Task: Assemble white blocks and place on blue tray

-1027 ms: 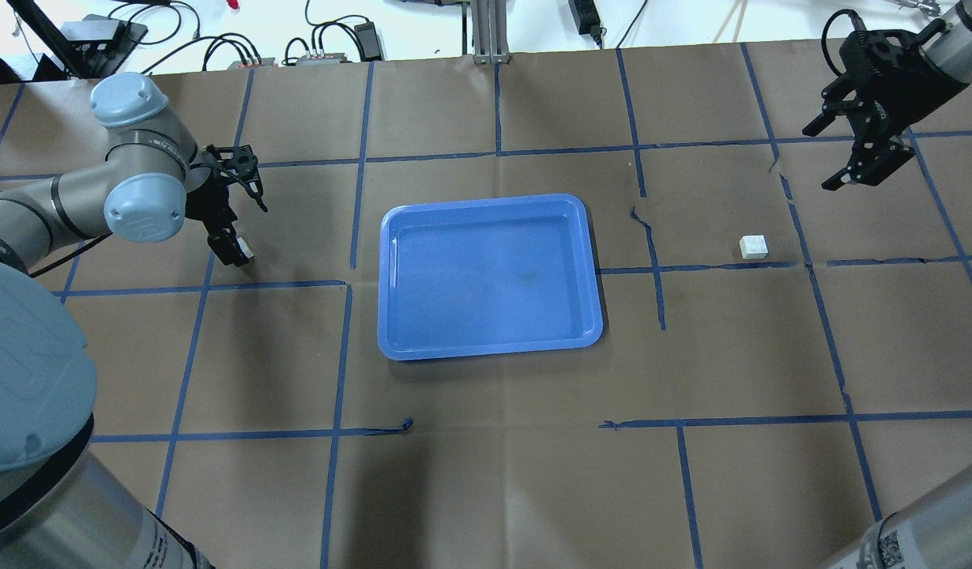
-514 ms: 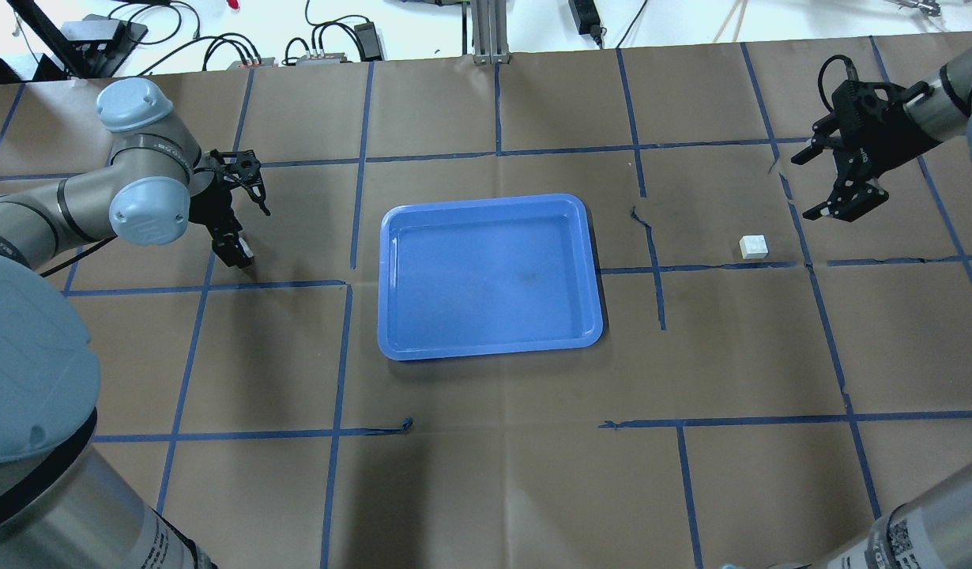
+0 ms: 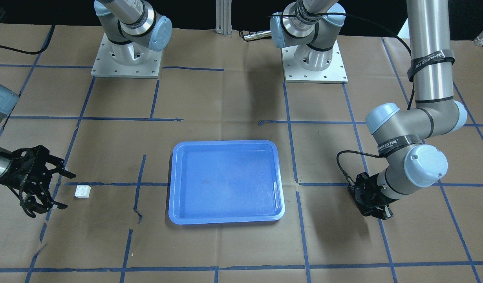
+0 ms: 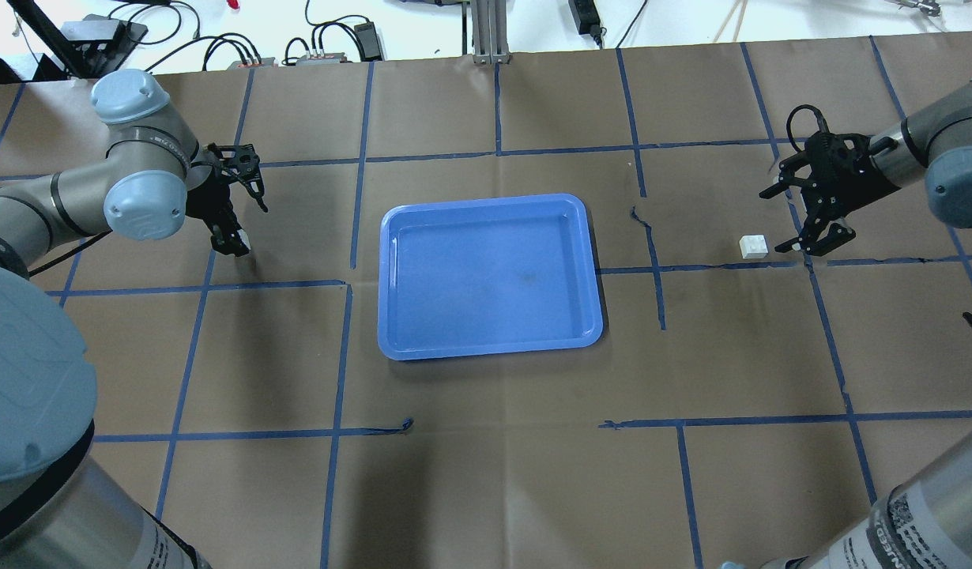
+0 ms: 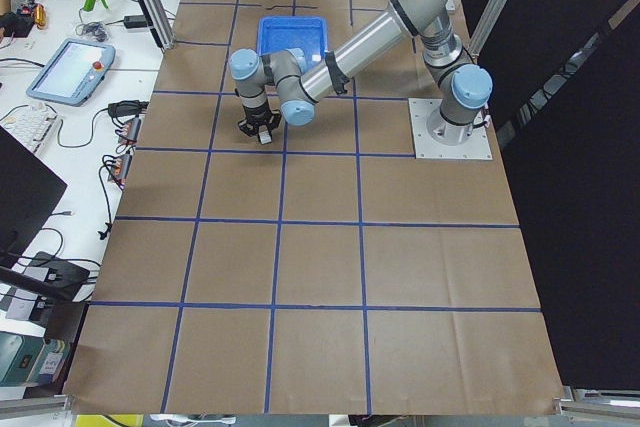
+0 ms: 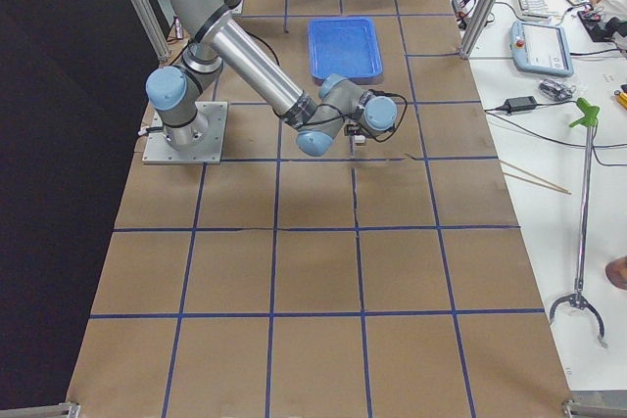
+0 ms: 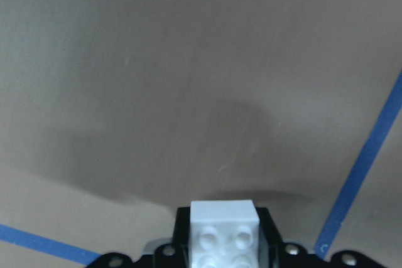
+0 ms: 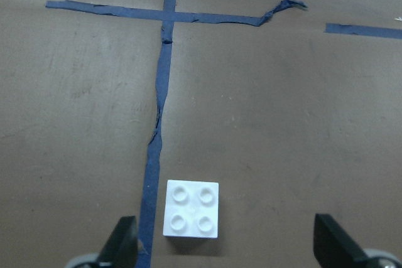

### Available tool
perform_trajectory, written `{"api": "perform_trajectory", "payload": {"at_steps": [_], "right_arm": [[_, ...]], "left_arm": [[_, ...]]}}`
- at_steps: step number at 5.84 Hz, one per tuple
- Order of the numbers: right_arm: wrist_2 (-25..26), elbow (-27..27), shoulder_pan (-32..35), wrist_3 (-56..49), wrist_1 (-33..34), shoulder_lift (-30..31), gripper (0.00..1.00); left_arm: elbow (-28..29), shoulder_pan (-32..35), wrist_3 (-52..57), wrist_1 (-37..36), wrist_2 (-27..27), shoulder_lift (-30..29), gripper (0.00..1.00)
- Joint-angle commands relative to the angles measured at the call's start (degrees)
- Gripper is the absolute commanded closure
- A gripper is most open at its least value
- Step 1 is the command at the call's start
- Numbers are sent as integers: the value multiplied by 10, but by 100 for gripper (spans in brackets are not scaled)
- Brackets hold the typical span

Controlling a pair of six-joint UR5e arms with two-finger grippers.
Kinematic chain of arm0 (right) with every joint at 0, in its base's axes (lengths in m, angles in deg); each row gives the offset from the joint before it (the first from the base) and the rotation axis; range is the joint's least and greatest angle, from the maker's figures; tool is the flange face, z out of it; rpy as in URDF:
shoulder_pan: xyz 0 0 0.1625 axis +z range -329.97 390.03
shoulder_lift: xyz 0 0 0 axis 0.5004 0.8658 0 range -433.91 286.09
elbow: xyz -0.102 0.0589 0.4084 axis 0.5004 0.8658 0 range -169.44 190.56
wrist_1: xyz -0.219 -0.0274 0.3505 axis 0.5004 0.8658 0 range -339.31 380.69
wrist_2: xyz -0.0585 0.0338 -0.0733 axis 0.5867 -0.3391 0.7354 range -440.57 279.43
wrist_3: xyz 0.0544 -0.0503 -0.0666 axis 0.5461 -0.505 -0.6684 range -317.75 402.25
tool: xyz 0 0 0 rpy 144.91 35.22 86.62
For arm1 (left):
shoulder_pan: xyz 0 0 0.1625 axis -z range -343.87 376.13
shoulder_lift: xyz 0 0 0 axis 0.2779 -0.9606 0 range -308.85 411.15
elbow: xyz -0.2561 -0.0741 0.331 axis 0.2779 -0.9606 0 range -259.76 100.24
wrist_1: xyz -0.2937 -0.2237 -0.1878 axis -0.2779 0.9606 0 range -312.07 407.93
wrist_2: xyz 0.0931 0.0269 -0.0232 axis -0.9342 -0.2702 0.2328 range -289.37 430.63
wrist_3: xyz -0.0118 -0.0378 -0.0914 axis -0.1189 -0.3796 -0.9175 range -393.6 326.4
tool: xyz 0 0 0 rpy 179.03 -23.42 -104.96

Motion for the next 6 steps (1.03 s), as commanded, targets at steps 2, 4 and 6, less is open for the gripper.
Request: {"api": "perform_trajectory", "payload": {"at_steps": [2, 4, 6], "right_arm": [[-2, -12, -4, -16, -4, -20, 0], [-3, -16, -4, -16, -5, -20, 0], [1, -16, -4, -15, -3, -20, 6]], "left_arm": [[3, 161, 27, 41, 3, 44, 87], [10, 259, 2, 63, 9, 58, 87], [-1, 302, -99, 61, 44, 57, 87]]}}
